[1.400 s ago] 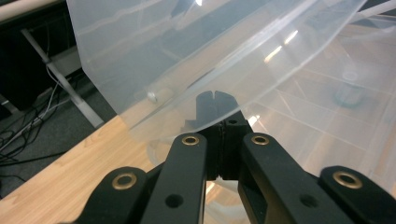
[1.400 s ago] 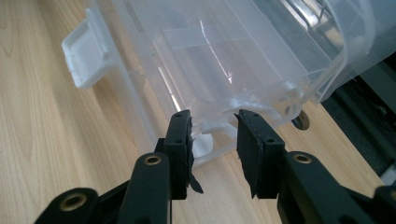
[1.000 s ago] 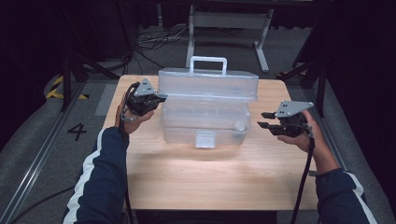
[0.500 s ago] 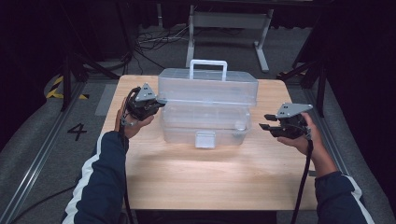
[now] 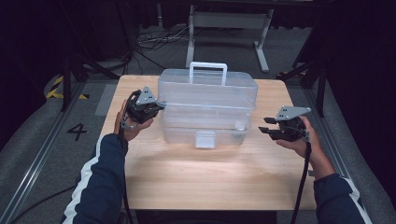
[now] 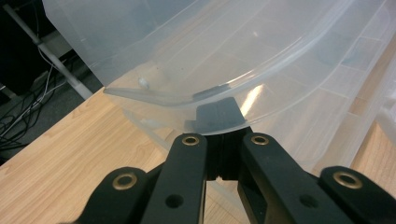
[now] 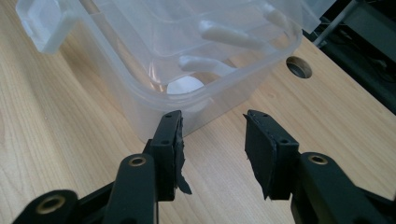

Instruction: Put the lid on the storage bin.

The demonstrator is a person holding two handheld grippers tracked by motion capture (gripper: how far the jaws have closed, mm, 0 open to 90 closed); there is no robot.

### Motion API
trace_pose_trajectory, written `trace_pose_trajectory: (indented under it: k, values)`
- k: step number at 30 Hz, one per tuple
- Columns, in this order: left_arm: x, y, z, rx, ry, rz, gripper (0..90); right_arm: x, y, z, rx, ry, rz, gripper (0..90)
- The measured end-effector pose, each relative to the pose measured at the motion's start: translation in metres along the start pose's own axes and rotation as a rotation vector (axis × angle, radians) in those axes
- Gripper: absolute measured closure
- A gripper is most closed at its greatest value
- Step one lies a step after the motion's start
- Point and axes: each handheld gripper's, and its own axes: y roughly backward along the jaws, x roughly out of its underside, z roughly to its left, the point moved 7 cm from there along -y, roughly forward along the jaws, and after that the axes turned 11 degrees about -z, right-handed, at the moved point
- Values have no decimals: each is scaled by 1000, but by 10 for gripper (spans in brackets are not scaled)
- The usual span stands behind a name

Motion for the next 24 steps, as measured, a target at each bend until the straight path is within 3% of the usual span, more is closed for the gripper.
trace_pose_trajectory:
  k: [13,14,20,22,23,24]
  values:
    - [5,4,-6,-10,8,-23,899,5,0,2,-11,-12,8,575]
    - [5,5,-6,4,-7,-22,899,5,0,1,-7,-13,8,575]
    - [6,7,-6,53,-1,-56,898,6,-1,1,-14,-23,8,572]
    - [8,10,-5,106,38,-103,898,6,0,0,-15,-21,0,572]
    - [8,10,-5,106,38,-103,899,6,0,0,-15,-21,0,572]
    - [8,11,-5,139,51,-119,899,6,0,0,-16,-23,-1,571]
